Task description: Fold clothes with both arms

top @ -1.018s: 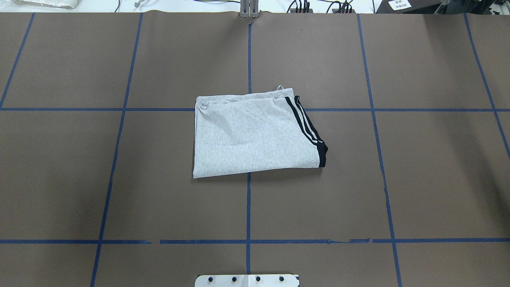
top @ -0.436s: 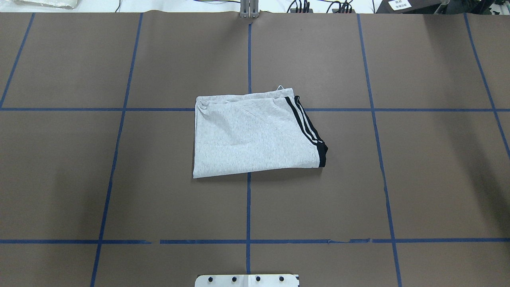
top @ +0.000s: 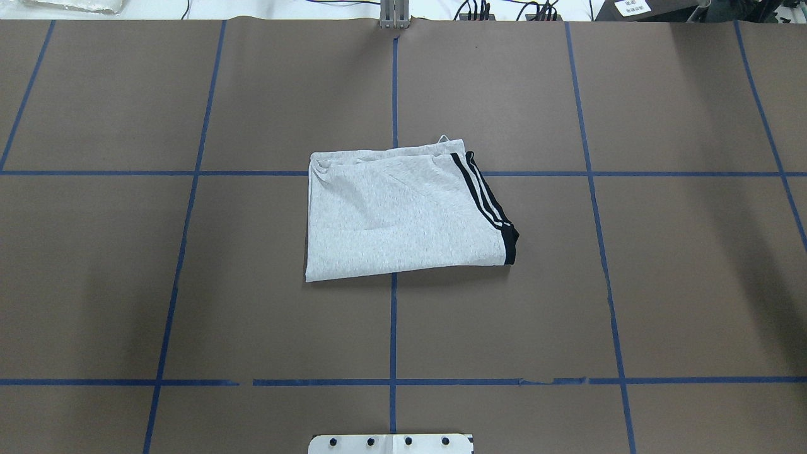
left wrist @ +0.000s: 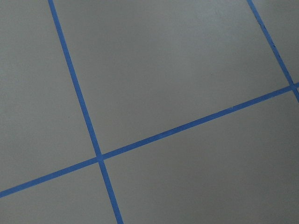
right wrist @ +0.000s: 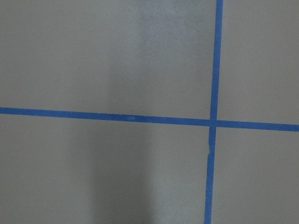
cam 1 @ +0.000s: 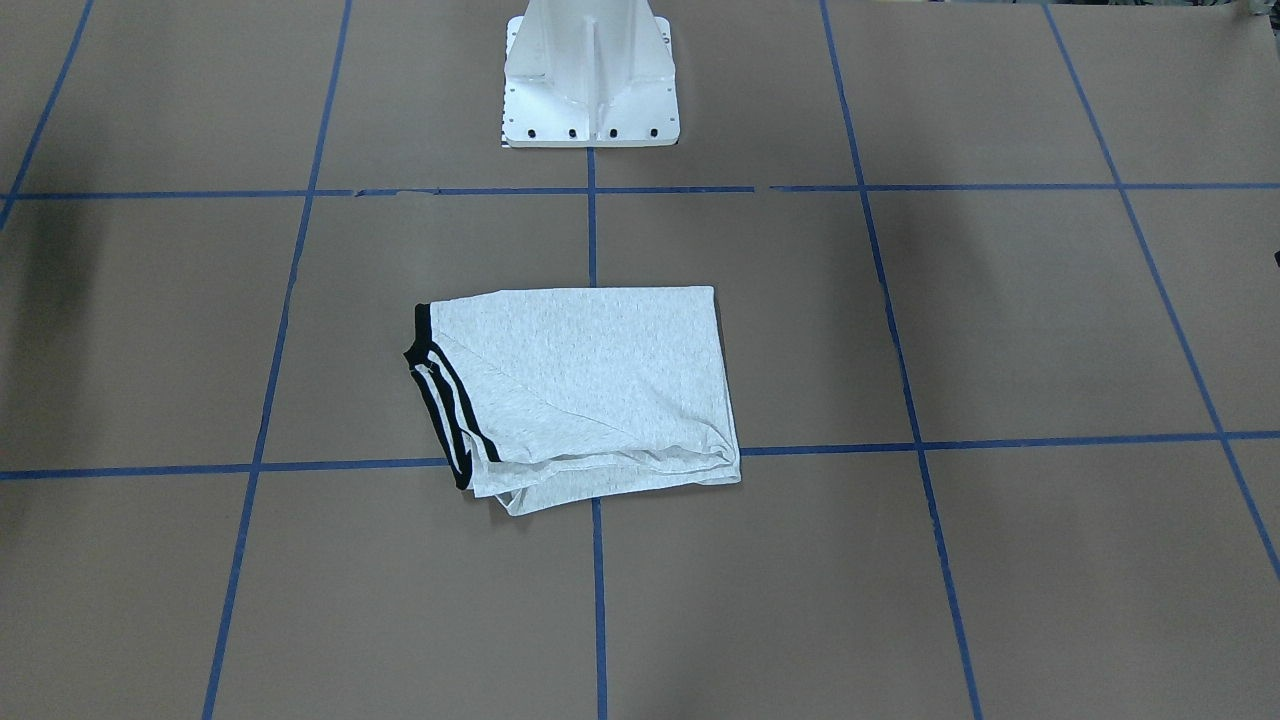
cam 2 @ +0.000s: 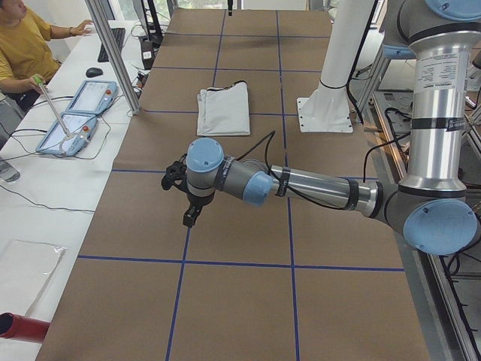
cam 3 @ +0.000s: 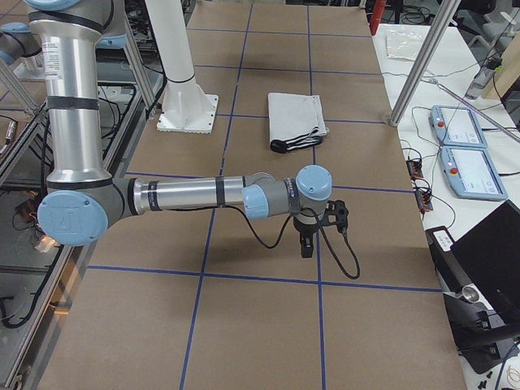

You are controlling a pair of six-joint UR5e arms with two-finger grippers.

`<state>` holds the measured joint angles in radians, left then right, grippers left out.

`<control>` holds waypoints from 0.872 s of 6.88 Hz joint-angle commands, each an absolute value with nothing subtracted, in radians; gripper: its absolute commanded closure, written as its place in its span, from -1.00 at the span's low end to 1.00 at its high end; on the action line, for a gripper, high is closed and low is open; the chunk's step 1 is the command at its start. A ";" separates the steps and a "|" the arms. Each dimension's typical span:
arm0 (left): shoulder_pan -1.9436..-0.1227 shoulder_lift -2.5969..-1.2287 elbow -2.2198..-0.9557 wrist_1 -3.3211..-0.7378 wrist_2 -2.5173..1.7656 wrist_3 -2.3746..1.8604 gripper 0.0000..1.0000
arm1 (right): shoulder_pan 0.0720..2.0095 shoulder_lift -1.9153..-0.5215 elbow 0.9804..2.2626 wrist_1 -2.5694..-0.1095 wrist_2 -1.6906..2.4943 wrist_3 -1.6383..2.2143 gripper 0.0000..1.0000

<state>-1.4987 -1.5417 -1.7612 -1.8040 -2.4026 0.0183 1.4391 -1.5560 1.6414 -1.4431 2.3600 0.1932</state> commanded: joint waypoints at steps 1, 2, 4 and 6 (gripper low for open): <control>-1.499 -1.542 -1.761 -1.804 -2.402 0.018 -0.99 | 1.439 -1.560 1.641 -1.443 2.361 0.192 -1.00; -1.500 -1.542 -1.763 -1.804 -2.402 0.018 -0.99 | 1.439 -1.560 1.643 -1.442 2.361 0.192 -1.00; -1.499 -1.542 -1.761 -1.804 -2.402 0.018 -0.99 | 1.440 -1.560 1.649 -1.443 2.362 0.193 -1.00; -1.499 -1.542 -1.759 -1.804 -2.402 0.018 -0.99 | 1.439 -1.559 1.648 -1.443 2.362 0.192 -1.00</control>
